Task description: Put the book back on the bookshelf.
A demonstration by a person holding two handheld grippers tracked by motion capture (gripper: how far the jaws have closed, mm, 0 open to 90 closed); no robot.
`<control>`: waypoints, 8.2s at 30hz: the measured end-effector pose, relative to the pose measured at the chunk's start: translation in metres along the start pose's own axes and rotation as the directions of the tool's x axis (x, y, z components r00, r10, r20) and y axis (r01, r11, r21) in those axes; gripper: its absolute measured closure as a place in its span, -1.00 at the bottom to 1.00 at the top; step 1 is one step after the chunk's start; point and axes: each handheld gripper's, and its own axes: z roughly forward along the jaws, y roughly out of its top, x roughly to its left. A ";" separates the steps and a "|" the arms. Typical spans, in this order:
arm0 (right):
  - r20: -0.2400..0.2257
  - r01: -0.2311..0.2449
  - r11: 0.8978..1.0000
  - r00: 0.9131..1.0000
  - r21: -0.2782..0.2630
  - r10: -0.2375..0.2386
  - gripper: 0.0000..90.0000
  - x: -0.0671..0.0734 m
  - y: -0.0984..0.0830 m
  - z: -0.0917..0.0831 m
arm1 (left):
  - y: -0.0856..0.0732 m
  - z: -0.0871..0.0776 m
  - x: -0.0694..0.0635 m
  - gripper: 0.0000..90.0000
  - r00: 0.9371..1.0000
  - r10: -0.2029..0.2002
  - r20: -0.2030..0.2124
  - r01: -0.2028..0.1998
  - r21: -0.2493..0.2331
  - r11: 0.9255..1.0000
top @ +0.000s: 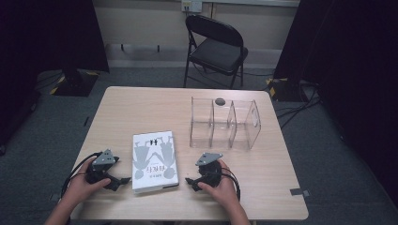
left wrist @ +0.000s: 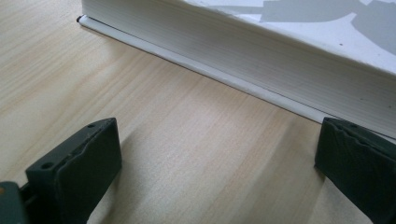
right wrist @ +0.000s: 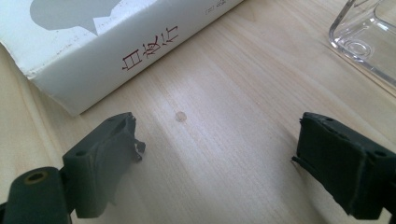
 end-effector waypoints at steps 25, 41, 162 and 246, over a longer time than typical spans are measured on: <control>-0.115 0.115 0.993 0.987 -0.016 -0.116 -0.76 0.030 0.009 0.011 | 0.015 0.011 -0.029 -1.00 0.989 0.106 0.103 -0.109 0.025 0.994; 0.016 -0.007 1.000 1.000 -0.025 0.007 -0.53 0.029 0.030 0.031 | 0.035 0.036 -0.006 -1.00 0.995 0.069 0.068 -0.069 -0.010 0.998; 0.092 0.226 0.971 0.971 -0.075 -0.219 -0.71 0.057 0.076 0.043 | 0.061 0.007 -0.040 0.29 0.999 -0.047 -0.009 0.047 0.019 0.999; 0.259 0.196 0.980 0.945 0.040 -0.200 0.37 0.040 0.157 -0.011 | 0.035 0.026 -0.005 -0.68 0.999 -0.006 -0.043 0.007 0.018 1.000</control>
